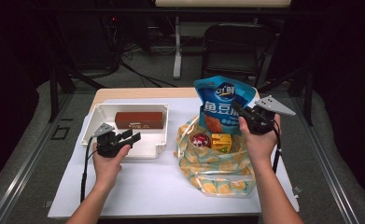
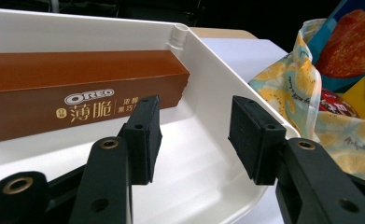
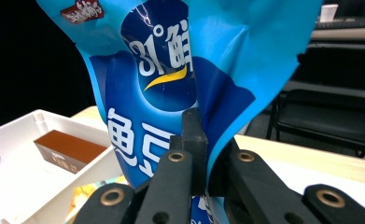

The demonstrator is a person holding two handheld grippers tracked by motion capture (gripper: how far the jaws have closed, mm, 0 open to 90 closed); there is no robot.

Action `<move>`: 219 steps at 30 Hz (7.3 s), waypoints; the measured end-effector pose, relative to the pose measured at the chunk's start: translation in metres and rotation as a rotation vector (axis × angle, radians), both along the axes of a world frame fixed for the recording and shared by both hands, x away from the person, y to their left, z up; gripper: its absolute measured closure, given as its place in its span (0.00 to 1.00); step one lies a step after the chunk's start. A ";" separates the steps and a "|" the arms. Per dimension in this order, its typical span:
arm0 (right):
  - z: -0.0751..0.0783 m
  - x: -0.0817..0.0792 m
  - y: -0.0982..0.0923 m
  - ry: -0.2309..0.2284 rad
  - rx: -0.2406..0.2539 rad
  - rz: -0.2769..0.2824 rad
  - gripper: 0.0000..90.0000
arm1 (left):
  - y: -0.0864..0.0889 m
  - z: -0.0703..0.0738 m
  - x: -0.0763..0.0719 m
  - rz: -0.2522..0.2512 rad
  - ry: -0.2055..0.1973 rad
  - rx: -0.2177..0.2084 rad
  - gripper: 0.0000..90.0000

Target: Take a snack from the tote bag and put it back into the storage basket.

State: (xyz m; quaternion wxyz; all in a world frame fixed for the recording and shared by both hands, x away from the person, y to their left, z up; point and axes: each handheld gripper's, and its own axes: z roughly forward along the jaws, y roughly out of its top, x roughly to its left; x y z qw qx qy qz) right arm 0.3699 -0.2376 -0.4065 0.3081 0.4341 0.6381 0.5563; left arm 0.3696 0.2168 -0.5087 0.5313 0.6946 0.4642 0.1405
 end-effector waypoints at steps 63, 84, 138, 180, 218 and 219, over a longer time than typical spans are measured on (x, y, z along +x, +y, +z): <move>0.030 -0.012 0.082 -0.028 0.070 0.197 1.00 | -0.101 0.103 0.005 -0.198 -0.234 -0.048 0.51; 0.024 -0.020 0.090 -0.036 0.039 0.228 0.99 | -0.122 0.117 0.001 -0.144 -0.235 -0.033 1.00; -0.080 -0.051 -0.013 0.126 0.052 0.057 0.36 | 0.025 0.107 -0.002 0.054 -0.230 -0.223 1.00; -0.092 -0.052 -0.019 0.163 0.040 0.027 0.35 | 0.101 0.041 0.030 0.184 -0.155 -0.252 1.00; -0.091 -0.056 -0.005 0.163 0.036 0.018 0.30 | 0.105 0.034 0.005 0.398 -0.077 -0.090 0.21; -0.090 -0.056 -0.004 0.164 0.035 0.011 0.30 | 0.104 0.034 0.002 0.397 -0.080 -0.089 0.21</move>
